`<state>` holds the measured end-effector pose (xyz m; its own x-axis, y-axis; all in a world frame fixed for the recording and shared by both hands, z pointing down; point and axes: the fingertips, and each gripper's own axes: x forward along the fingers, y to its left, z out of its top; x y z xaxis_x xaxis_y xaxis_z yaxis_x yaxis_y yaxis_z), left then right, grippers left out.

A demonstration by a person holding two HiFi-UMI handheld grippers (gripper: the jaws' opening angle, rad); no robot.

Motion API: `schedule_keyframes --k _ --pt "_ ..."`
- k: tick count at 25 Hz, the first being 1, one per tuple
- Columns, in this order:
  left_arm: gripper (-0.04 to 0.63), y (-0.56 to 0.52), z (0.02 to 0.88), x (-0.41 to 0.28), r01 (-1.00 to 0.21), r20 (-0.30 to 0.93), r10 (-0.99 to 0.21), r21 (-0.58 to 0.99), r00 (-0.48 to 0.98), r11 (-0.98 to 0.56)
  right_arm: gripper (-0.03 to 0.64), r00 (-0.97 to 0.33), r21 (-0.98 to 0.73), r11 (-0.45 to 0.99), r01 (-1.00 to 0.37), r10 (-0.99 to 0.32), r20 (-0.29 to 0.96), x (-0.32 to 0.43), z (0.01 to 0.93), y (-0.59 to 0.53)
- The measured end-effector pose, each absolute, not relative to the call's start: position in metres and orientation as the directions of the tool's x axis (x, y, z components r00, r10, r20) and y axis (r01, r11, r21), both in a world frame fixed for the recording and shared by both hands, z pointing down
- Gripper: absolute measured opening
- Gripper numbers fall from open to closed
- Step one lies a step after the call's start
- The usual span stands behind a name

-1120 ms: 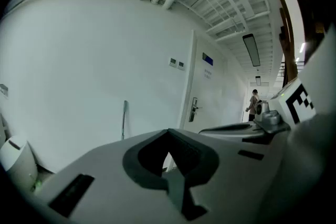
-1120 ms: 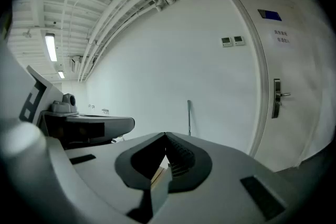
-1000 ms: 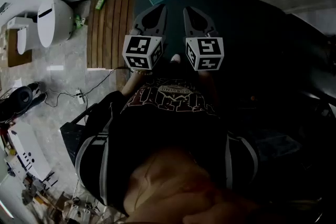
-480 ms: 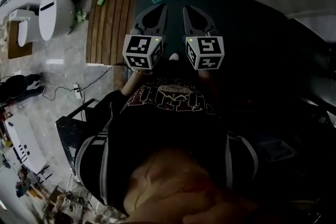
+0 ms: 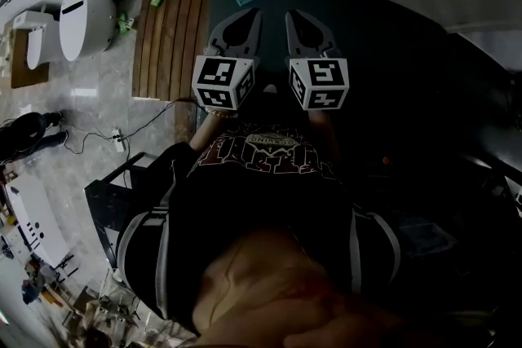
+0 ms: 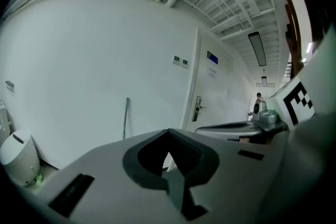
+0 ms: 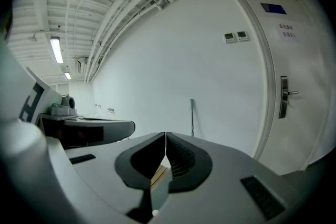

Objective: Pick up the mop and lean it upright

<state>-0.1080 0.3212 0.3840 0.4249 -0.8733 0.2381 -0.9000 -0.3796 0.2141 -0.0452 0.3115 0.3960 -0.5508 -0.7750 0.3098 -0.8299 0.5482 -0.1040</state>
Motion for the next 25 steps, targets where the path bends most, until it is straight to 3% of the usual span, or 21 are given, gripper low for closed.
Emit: schedule_keyframes --k 25 --pt "0.046 0.171 0.389 -0.202 -0.861 0.221 -0.837 0.227 0.501 -0.455 0.020 -0.484 -0.073 0.486 -0.871 -0.819 0.308 -0.136 0.395 0.167"
